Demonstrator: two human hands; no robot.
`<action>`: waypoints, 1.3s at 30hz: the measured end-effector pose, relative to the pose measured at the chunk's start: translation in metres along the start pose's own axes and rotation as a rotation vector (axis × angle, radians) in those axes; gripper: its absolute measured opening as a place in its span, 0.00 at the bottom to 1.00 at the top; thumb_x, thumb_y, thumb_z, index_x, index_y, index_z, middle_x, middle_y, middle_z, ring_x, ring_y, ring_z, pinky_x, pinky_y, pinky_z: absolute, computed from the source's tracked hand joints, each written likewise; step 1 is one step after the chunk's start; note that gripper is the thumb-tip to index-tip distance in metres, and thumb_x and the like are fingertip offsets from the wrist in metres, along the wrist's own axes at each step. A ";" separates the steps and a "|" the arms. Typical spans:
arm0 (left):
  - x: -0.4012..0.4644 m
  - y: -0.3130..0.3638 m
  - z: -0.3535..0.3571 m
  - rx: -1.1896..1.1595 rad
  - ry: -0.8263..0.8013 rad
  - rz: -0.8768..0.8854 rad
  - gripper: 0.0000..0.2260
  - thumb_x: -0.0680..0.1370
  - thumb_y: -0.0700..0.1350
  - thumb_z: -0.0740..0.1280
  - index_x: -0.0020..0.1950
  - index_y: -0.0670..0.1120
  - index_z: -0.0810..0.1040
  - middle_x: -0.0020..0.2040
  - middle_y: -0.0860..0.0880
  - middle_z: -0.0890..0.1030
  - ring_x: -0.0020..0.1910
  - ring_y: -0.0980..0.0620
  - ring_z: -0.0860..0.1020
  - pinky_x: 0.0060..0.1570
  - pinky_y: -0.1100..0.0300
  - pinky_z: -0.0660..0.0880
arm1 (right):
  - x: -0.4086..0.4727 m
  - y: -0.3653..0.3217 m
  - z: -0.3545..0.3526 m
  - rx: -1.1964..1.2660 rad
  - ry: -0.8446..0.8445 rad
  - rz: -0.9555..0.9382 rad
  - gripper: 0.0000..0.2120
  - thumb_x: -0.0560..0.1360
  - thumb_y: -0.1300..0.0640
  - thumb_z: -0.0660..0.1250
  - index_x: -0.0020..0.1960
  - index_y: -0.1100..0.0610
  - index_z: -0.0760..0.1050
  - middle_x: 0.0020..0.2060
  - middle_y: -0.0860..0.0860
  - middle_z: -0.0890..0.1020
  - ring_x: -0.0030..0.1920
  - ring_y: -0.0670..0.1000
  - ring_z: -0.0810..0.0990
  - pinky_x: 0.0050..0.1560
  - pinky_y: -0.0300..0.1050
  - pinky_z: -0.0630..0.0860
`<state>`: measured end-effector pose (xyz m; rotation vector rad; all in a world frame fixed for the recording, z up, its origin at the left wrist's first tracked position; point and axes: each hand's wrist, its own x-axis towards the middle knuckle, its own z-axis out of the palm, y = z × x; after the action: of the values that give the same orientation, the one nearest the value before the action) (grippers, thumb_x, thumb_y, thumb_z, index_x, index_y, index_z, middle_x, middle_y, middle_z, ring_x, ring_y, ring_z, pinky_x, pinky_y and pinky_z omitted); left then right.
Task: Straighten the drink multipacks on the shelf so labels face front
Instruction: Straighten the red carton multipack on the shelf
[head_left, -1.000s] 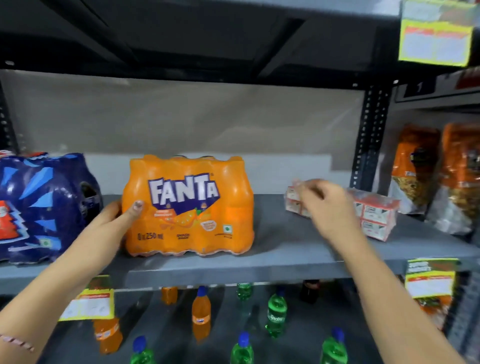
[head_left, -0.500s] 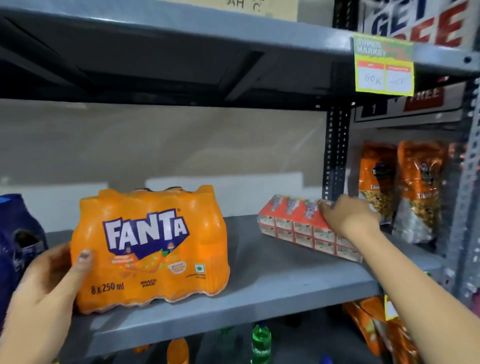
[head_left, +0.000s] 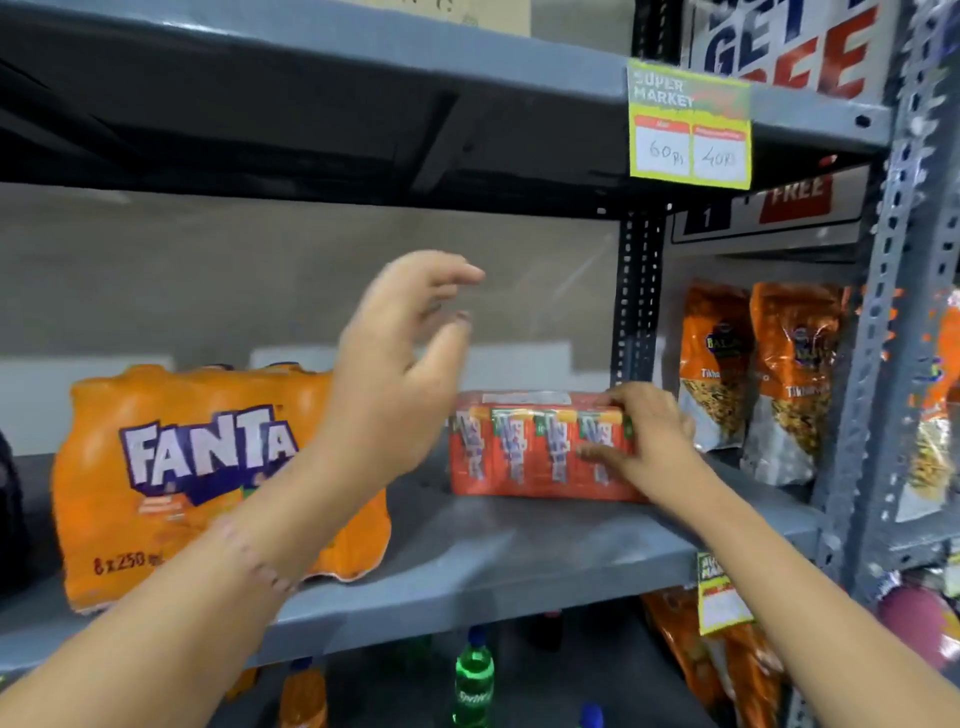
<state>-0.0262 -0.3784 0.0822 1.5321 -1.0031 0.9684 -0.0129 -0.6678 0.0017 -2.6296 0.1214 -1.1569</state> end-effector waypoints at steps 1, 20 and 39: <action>0.013 0.000 0.021 0.038 -0.104 -0.109 0.13 0.80 0.38 0.63 0.63 0.47 0.78 0.62 0.50 0.77 0.64 0.51 0.77 0.62 0.58 0.73 | 0.005 0.007 -0.004 0.067 -0.032 -0.014 0.25 0.66 0.46 0.78 0.59 0.53 0.76 0.55 0.50 0.77 0.61 0.57 0.73 0.60 0.54 0.66; 0.000 -0.092 0.104 0.322 -0.171 -0.983 0.18 0.80 0.54 0.62 0.46 0.41 0.81 0.54 0.38 0.86 0.54 0.37 0.83 0.56 0.48 0.80 | 0.028 0.014 0.035 0.437 -0.691 0.049 0.44 0.66 0.55 0.81 0.77 0.52 0.65 0.73 0.51 0.72 0.72 0.52 0.71 0.73 0.45 0.64; 0.009 -0.131 0.130 -0.016 0.163 -1.043 0.21 0.78 0.61 0.64 0.55 0.44 0.79 0.57 0.42 0.84 0.60 0.39 0.81 0.64 0.46 0.75 | 0.040 0.044 0.023 0.733 -0.576 0.245 0.42 0.58 0.61 0.82 0.65 0.52 0.64 0.55 0.52 0.82 0.56 0.52 0.83 0.57 0.55 0.81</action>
<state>0.1112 -0.4897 0.0295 1.6218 -0.0146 0.3143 0.0330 -0.7125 0.0033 -2.0881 -0.0816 -0.2460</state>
